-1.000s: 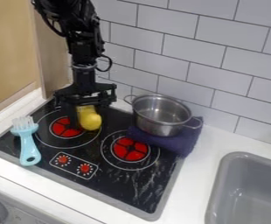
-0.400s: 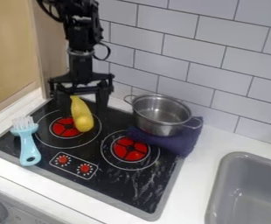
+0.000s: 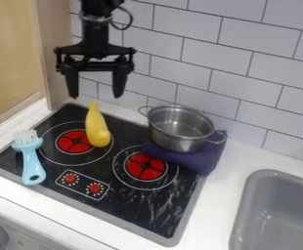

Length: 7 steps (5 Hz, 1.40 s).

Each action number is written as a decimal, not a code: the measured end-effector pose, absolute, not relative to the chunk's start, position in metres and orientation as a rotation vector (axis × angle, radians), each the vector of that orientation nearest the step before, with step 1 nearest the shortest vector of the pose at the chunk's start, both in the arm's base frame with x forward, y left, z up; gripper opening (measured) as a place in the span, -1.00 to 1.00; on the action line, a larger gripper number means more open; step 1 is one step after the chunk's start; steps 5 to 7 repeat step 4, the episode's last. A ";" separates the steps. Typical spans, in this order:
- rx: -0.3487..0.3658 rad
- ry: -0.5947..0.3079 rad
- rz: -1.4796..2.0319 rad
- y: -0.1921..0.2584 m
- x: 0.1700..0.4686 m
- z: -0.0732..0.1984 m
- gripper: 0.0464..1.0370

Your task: Move the yellow object to the right burner

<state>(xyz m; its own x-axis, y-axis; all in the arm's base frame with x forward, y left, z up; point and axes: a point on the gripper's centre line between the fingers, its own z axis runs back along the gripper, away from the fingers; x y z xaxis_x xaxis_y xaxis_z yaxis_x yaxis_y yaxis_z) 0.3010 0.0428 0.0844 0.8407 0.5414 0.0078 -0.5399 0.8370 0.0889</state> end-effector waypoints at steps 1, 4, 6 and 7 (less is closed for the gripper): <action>0.112 0.071 0.393 0.024 0.277 0.085 0.92; 0.083 0.022 -0.022 -0.083 0.245 0.100 0.92; 0.083 0.022 -0.022 -0.083 0.245 0.100 0.92; 0.083 0.022 -0.022 -0.083 0.245 0.100 0.92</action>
